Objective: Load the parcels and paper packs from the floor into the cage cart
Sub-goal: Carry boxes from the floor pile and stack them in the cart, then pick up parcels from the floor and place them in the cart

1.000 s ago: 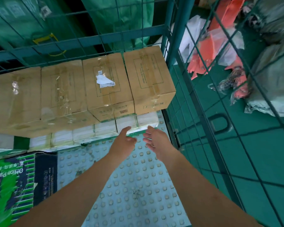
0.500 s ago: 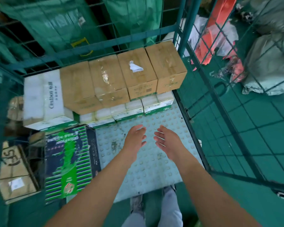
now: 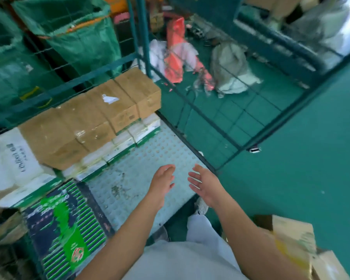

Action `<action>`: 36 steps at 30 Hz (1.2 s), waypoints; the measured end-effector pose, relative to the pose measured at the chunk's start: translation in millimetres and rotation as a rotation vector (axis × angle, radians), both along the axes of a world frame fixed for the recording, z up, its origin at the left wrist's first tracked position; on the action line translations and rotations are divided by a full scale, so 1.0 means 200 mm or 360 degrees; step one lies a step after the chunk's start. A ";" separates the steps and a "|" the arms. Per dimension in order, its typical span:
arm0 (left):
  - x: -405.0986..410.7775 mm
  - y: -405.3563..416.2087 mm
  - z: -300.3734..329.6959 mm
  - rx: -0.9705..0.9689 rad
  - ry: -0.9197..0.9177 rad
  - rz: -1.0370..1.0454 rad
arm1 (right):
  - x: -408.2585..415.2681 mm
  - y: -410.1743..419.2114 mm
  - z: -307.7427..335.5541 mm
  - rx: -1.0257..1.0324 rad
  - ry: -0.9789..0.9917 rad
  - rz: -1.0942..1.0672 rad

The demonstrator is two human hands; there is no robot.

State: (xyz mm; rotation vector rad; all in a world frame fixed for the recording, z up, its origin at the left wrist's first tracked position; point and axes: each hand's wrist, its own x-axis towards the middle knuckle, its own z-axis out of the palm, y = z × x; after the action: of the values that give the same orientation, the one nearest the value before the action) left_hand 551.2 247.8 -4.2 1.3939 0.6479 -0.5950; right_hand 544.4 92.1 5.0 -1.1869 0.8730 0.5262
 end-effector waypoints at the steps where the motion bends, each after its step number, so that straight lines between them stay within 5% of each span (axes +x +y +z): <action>1: -0.01 -0.07 0.01 -0.0016 -0.0007 -0.0079 | -0.05 -0.07 0.01 0.0003 -0.0001 -0.0072; 18: -0.02 -1.62 0.05 0.0138 -0.0110 -0.1518 | -0.62 -1.36 -0.05 0.0062 0.0043 -0.1367; 36: -0.22 -3.48 0.18 0.0144 -0.0263 -0.2583 | -1.04 -2.74 0.01 0.0095 -0.0003 -0.2452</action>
State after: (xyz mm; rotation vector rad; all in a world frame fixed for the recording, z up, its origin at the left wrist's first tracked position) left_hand 506.8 -448.0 31.8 1.8351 -0.7857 -1.6602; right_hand 335.7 -455.4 7.5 -0.2034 1.4489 -0.7017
